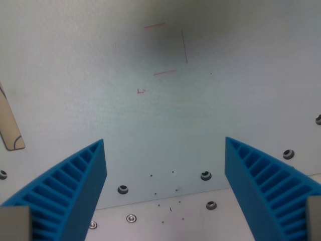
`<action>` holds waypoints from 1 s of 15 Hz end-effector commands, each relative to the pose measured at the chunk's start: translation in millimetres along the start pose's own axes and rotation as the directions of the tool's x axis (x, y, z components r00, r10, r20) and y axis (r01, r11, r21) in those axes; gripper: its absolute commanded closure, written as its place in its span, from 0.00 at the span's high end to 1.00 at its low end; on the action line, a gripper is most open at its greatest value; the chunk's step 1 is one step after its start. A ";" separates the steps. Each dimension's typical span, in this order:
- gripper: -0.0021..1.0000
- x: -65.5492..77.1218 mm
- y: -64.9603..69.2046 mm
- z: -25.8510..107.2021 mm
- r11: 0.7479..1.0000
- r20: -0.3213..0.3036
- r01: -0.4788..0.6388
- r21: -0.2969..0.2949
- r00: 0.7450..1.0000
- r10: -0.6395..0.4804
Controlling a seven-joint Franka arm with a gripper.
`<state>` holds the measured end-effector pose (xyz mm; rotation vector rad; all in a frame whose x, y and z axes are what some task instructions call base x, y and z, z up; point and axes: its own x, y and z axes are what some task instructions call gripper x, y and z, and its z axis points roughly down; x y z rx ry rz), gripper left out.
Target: Move in base positive y
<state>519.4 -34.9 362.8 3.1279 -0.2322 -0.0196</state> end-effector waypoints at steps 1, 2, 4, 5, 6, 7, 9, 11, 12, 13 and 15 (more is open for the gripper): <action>1.00 -1.7 -4.9 -2.7 1.000 -0.005 0.000 0.001 1.000 0.000; 1.00 -3.2 -9.9 -2.8 1.000 -0.005 0.000 0.001 1.000 0.000; 1.00 -6.1 -19.9 -2.8 1.000 -0.005 0.000 0.001 1.000 0.000; 1.00 -7.5 -24.9 -2.8 1.000 -0.005 0.000 0.001 1.000 0.000; 1.00 -8.9 -29.9 -2.8 1.000 -0.005 0.000 0.001 1.000 0.000; 1.00 -10.3 -34.9 -2.8 1.000 -0.005 0.000 0.001 1.000 0.000; 1.00 -13.1 -44.9 -2.7 1.000 -0.005 0.000 0.001 1.000 0.000; 1.00 -15.8 -54.9 -2.7 1.000 -0.005 0.000 0.001 1.000 0.000; 1.00 -17.1 -59.9 -2.7 1.000 -0.005 0.000 0.001 1.000 0.000; 1.00 -18.4 -64.9 -2.7 1.000 -0.005 0.000 0.001 1.000 0.000; 1.00 -21.0 -74.9 -2.6 1.000 -0.005 0.000 0.001 1.000 0.000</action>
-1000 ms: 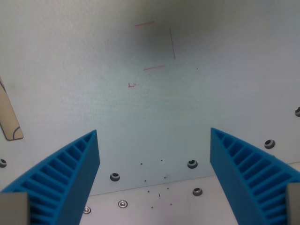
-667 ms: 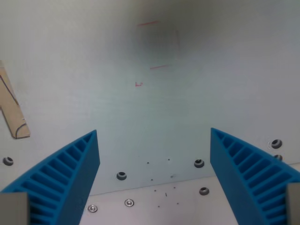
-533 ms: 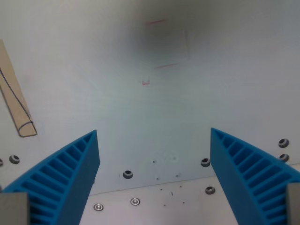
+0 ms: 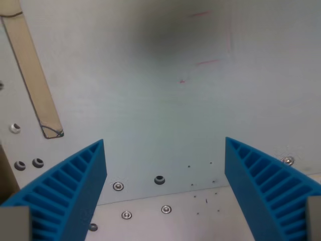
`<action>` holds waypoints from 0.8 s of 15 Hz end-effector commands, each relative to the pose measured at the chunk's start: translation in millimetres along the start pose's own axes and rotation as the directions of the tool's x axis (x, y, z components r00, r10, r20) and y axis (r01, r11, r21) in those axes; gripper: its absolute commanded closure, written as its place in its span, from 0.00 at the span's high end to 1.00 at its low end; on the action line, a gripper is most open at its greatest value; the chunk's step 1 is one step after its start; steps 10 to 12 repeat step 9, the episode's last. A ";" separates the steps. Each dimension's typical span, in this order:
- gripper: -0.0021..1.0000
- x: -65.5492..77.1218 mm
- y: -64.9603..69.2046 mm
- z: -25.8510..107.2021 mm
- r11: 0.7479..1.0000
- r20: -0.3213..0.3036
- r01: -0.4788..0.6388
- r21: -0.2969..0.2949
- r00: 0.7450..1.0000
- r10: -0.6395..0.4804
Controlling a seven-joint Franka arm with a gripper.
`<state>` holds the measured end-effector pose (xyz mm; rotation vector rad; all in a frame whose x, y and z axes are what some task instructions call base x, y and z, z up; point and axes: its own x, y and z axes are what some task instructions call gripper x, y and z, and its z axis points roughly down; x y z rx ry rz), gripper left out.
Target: Move in base positive y
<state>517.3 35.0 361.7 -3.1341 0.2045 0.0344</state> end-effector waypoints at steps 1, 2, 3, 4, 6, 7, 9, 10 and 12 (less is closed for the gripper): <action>1.00 -9.8 -11.4 -3.3 1.000 -0.015 -0.018 -0.004 1.000 0.018; 1.00 -11.0 -16.4 -3.2 1.000 -0.015 -0.018 -0.004 1.000 0.018; 1.00 -12.2 -21.4 -3.2 1.000 -0.015 -0.018 -0.004 1.000 0.018; 1.00 -13.4 -26.4 -3.1 1.000 -0.015 -0.018 -0.004 1.000 0.018; 1.00 -15.8 -36.5 -3.0 1.000 -0.015 -0.018 -0.004 1.000 0.018; 1.00 -17.0 -41.5 -2.9 1.000 -0.015 -0.018 -0.004 1.000 0.018; 1.00 -19.3 -51.5 -2.8 1.000 -0.015 -0.018 -0.004 1.000 0.018; 1.00 -19.3 -51.5 -2.8 1.000 -0.015 -0.018 -0.004 1.000 0.018; 1.00 -19.3 -51.5 -2.8 1.000 -0.015 -0.018 -0.004 1.000 0.018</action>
